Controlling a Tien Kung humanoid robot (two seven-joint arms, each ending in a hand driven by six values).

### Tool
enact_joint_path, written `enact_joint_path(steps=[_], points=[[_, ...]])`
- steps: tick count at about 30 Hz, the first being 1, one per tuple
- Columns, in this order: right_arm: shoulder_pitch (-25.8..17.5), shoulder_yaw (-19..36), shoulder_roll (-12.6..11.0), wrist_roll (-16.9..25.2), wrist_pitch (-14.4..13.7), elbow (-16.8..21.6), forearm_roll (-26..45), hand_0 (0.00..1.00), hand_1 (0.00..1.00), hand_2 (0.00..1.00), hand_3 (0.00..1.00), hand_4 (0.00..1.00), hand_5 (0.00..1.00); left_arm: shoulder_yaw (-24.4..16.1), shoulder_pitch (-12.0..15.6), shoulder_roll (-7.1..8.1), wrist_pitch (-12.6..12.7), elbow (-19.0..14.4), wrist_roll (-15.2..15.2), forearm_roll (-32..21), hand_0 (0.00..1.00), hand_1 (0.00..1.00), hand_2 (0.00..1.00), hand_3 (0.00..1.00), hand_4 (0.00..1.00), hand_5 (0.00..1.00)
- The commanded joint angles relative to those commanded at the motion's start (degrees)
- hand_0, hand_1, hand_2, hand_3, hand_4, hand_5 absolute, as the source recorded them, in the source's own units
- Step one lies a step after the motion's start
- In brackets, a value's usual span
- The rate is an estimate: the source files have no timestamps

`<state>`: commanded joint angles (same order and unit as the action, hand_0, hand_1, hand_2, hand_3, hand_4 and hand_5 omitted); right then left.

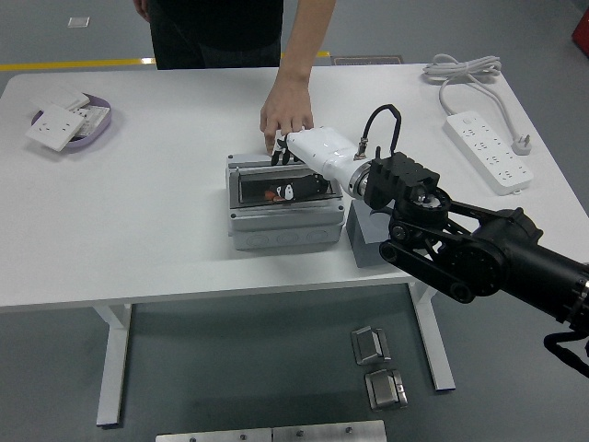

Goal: Pick up the cylinder from the cube,place it in the box,flap close box

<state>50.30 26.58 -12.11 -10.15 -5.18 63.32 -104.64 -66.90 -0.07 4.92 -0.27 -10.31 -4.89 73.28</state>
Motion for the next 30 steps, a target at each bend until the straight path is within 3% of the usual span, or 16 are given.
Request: enact_joint_path(steps=[8,16,20,24,30], points=[[-2.1,6.69,-1.46,0.23,-0.66,0.74,-1.59,0.617,0.618,0.632,0.627,0.741,0.426,-0.08,0.06,-0.07,-0.02,0.0,0.06,-0.01,0.585,0.616,0.568,0.608,0.651,0.287],[-11.41,20.83,-5.21,2.34,-3.71,7.46,-2.53,0.632,0.625,0.633,0.627,0.737,0.432,-0.36,0.46,-0.46,0.22,0.0,0.11,-0.15,0.585,0.616,0.568,0.608,0.651,0.287],[-18.08,29.36,-5.48,6.54,-6.77,12.03,1.91,0.632,0.625,0.633,0.627,0.737,0.432,-0.38,0.96,-0.75,0.47,0.0,0.32,-0.4,0.585,0.616,0.568,0.608,0.651,0.287],[-24.7,37.59,-5.05,11.21,-8.32,14.01,7.55,0.623,0.623,0.632,0.625,0.735,0.433,-0.6,1.64,-0.96,0.81,0.0,0.34,-0.31,0.585,0.616,0.568,0.608,0.651,0.287],[-35.11,49.55,-3.51,19.9,-6.58,13.89,20.41,0.622,0.619,0.624,0.624,0.736,0.43,-0.71,2.49,-1.04,1.24,0.0,0.63,-0.51,0.585,0.616,0.568,0.608,0.65,0.285]])
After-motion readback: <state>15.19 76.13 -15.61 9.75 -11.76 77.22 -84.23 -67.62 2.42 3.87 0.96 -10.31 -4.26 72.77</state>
